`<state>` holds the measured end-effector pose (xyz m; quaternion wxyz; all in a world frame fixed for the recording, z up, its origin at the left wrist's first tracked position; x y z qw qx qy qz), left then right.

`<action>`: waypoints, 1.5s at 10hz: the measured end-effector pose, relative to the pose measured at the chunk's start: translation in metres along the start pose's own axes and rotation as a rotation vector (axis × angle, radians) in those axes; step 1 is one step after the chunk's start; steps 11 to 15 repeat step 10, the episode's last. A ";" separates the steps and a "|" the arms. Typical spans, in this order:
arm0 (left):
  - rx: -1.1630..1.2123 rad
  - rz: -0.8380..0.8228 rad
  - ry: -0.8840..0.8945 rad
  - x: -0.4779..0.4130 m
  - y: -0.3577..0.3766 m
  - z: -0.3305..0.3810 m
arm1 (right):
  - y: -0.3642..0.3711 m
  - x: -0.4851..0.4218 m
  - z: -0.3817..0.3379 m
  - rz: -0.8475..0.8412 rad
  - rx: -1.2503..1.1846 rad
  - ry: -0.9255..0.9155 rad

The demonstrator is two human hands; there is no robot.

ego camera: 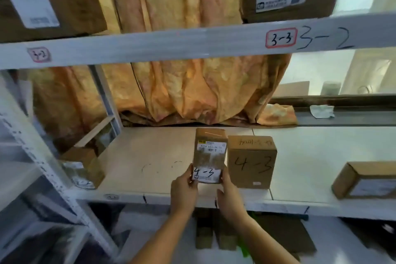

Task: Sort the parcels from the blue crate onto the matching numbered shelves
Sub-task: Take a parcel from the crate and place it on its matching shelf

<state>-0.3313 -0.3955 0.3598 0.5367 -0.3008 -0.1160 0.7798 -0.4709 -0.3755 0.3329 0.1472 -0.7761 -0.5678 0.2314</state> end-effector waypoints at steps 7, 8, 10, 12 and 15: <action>-0.015 -0.023 -0.056 -0.014 0.074 -0.075 | 0.049 -0.021 0.074 -0.016 0.026 0.249; -0.096 -0.029 -0.009 -0.012 0.074 -0.068 | 0.039 -0.015 0.076 0.091 0.053 0.284; -0.227 -0.113 -0.079 -0.010 0.066 -0.090 | 0.005 0.011 0.069 0.192 0.187 0.292; -0.227 -0.113 -0.079 -0.010 0.066 -0.090 | 0.005 0.011 0.069 0.192 0.187 0.292; -0.227 -0.113 -0.079 -0.010 0.066 -0.090 | 0.005 0.011 0.069 0.192 0.187 0.292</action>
Point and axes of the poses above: each hand's wrist, its own x-axis away from the middle knuckle, its own y-axis out of the palm, z = x × y, the point moved 10 cm from there along -x, towards the middle knuckle, and after that the axes turned 12 degrees about z, right-handed, at the moved point
